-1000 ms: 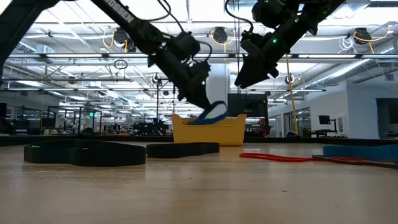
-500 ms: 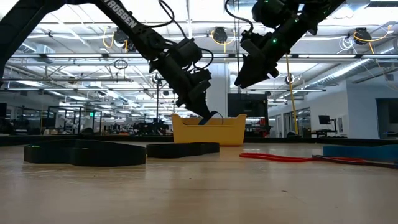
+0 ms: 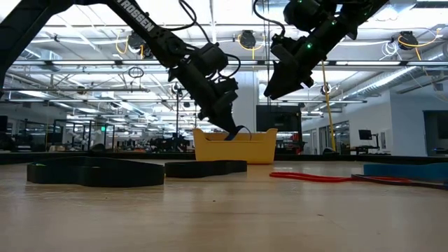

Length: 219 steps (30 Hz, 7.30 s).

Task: Pick and place rubber bands into bin
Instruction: Put the top left blue rubber band into the yellow bin, then put the top black rubber band into the yellow bin, then put the yellow rubber band into the yellow bin

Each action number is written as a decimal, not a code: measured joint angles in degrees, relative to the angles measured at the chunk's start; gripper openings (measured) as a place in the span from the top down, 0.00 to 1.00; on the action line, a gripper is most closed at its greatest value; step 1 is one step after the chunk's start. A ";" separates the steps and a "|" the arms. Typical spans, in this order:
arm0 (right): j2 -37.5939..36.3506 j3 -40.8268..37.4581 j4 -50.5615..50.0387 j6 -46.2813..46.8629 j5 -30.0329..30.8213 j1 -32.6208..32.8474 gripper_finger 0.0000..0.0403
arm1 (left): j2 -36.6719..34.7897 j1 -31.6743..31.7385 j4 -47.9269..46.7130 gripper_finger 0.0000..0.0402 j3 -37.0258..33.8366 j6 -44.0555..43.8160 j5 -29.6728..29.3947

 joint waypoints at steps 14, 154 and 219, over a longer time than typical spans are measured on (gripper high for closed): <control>0.00 0.00 0.00 0.22 0.00 0.00 0.55 | -1.52 -0.12 -2.28 0.57 0.00 -3.69 -1.22; -0.02 0.02 -0.01 1.49 0.00 0.13 0.55 | -21.66 -6.09 -4.35 0.97 0.00 9.49 -11.56; -0.02 -0.02 0.07 1.91 -0.25 0.13 0.55 | -18.62 -9.10 -17.34 0.39 0.09 -5.98 -5.23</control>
